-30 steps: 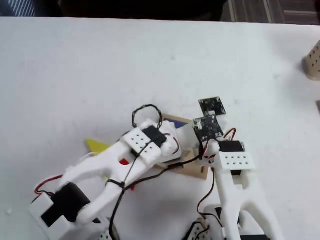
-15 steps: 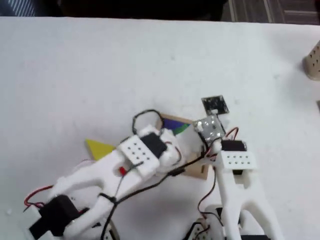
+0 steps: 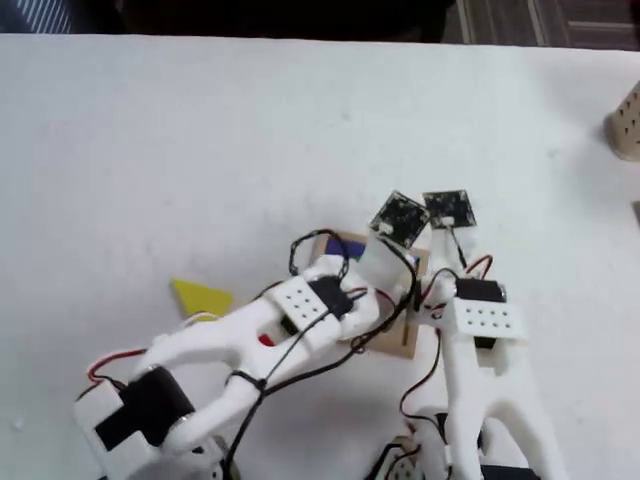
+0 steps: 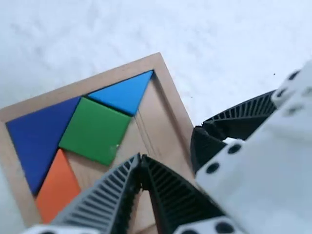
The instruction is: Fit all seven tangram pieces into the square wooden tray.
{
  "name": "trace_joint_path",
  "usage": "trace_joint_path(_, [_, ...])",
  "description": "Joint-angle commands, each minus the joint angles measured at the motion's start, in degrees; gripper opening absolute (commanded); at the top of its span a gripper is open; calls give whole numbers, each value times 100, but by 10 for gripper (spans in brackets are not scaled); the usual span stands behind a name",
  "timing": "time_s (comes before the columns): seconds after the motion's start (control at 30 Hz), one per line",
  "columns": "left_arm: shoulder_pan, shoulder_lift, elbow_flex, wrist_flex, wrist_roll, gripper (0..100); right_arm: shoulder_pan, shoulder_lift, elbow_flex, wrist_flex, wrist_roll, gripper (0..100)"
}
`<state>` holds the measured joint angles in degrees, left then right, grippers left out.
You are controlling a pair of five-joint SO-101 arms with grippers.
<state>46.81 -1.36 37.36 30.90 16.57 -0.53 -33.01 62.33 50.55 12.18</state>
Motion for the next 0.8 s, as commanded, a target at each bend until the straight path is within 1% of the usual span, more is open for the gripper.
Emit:
trace_joint_path(0.0, [303,-22,-35,-167,44,22,470,-163,-334,-57,-62,22])
trace_joint_path(0.13, [268,-13,-97,-35,53,22,963,-163,-475,-57,-158,20])
trace_joint_path(0.23, [127,-13,-141,-9,149,22,1560,-180,-686,-57,-853,24])
trace_joint_path(0.3, [-75,-13,-158,-9,510,22,1903,-145,-826,-57,-1266,25])
trace_joint_path(0.4, [-347,-13,-176,-18,897,22,2211,-154,-888,-57,-1749,49])
trace_joint_path(0.47, [-488,-13,-176,-53,1037,22,2413,-189,-897,-57,-2145,73])
trace_joint_path(0.57, [-699,-13,-220,-53,1240,22,2712,-163,-1011,-119,-2576,84])
trace_joint_path(0.63, [-699,-4,-229,-53,1222,22,2791,-145,-1029,-136,-2664,84])
trace_joint_path(0.77, [-224,251,-273,-70,923,22,2651,-145,-1020,-136,-2637,84])
